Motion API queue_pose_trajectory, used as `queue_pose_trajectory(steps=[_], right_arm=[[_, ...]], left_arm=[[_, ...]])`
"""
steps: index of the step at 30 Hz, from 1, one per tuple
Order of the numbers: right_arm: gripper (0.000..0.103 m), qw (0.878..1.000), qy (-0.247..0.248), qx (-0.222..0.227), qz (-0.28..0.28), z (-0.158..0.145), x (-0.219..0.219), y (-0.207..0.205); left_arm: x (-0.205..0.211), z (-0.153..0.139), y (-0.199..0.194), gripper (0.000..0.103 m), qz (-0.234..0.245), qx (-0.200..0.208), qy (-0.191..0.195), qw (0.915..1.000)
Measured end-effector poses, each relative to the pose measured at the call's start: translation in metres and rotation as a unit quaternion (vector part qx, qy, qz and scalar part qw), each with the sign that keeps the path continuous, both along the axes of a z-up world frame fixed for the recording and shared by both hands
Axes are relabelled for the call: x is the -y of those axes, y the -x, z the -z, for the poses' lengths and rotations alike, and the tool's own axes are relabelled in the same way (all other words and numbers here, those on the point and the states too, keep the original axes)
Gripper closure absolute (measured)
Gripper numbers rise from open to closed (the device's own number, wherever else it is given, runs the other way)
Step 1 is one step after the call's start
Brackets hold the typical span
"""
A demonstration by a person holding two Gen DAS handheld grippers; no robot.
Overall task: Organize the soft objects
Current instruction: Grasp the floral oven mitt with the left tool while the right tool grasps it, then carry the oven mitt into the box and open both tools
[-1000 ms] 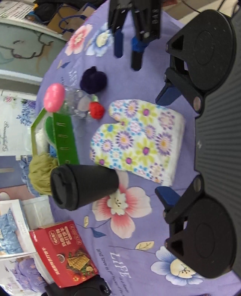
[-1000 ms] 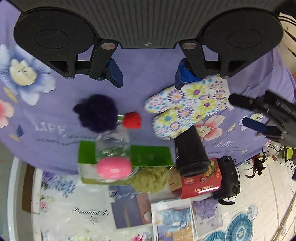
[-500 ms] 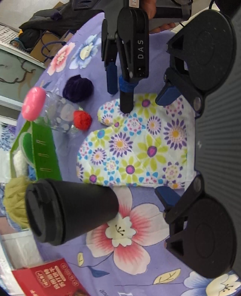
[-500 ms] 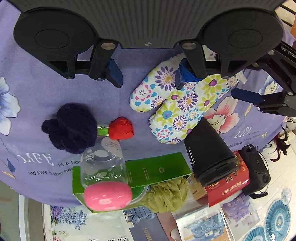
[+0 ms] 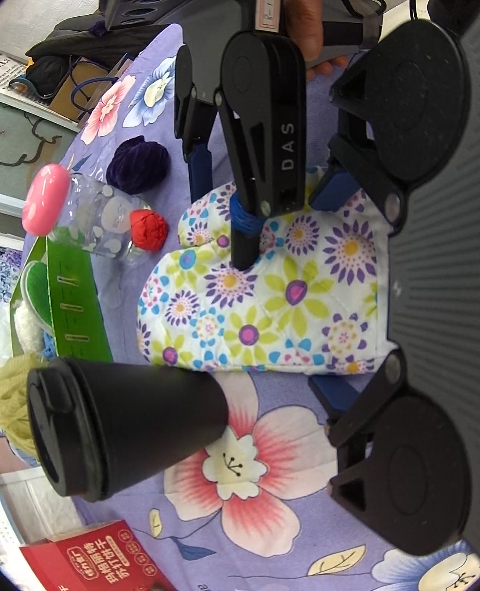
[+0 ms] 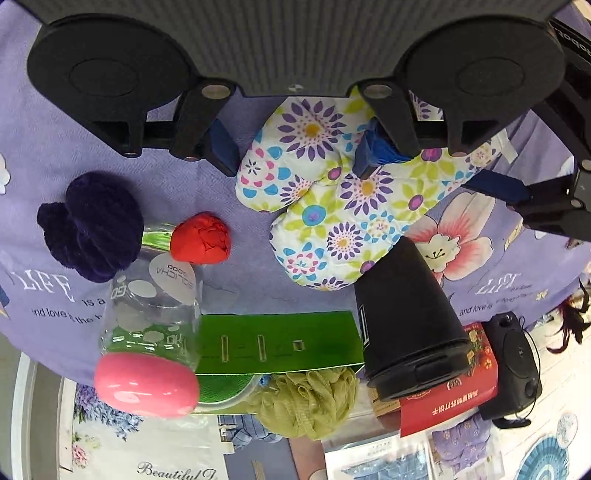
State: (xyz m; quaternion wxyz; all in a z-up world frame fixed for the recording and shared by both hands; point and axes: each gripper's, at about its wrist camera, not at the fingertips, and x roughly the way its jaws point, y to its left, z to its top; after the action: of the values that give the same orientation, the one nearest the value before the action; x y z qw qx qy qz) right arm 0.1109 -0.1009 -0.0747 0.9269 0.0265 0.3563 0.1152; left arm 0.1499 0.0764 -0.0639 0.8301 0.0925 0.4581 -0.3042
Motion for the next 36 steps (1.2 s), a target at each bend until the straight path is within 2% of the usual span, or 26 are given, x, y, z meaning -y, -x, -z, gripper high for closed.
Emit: queue_pose_trajectory(steps=[6,12,17,21,22,23,24,25,26,27,31,36], right_arm=[[0.046,1.000,0.018,0.002,0.002,0.000,-0.007,-0.001],[0.045,1.000,0.002,0.019,0.003,0.002,-0.002,0.003],[0.043,1.000,0.010,0.022,0.013,0.000,-0.009,0.003],[0.045,0.999,0.012,0.037,-0.007,0.004,-0.007,0.003],[0.051,0.999,0.007,0.039,-0.015,0.003,-0.006,0.003],[0.055,0.999,0.004,0.041,-0.027,0.003,-0.004,0.003],[0.069,0.998,0.003,0.043,-0.037,0.003,-0.003,0.003],[0.082,0.998,-0.005,0.043,-0.047,0.002,-0.001,0.004],[0.085,0.998,-0.013,0.041,-0.053,0.000,0.001,0.005],[0.088,0.997,-0.019,0.042,-0.060,-0.002,0.002,0.008],[0.088,0.995,-0.055,0.054,-0.069,-0.014,0.008,0.027],[0.088,0.988,-0.114,0.091,-0.054,-0.043,0.029,0.049]], left_arm=[[0.001,0.000,0.002,0.010,-0.006,0.002,-0.009,0.9999],[0.001,0.001,0.002,0.010,-0.010,0.003,-0.011,0.9999],[0.003,0.002,0.004,0.009,-0.008,0.012,-0.019,0.9997],[0.004,0.003,0.005,0.009,-0.012,0.018,-0.018,0.9996],[0.004,0.002,0.006,0.012,-0.013,0.019,-0.018,0.9996],[0.003,0.001,0.007,0.026,-0.012,0.018,-0.013,0.9997],[0.003,-0.003,0.010,0.037,-0.008,0.018,-0.005,0.9998],[0.002,-0.007,0.014,0.066,-0.004,0.016,0.005,0.9998],[0.000,-0.012,0.017,0.084,0.002,0.006,0.020,0.9998],[0.000,-0.016,0.021,0.084,0.001,0.003,0.027,0.9996],[0.005,-0.036,0.045,0.086,-0.001,0.032,0.035,0.9989],[0.017,-0.076,0.066,0.086,0.006,0.085,0.047,0.9952]])
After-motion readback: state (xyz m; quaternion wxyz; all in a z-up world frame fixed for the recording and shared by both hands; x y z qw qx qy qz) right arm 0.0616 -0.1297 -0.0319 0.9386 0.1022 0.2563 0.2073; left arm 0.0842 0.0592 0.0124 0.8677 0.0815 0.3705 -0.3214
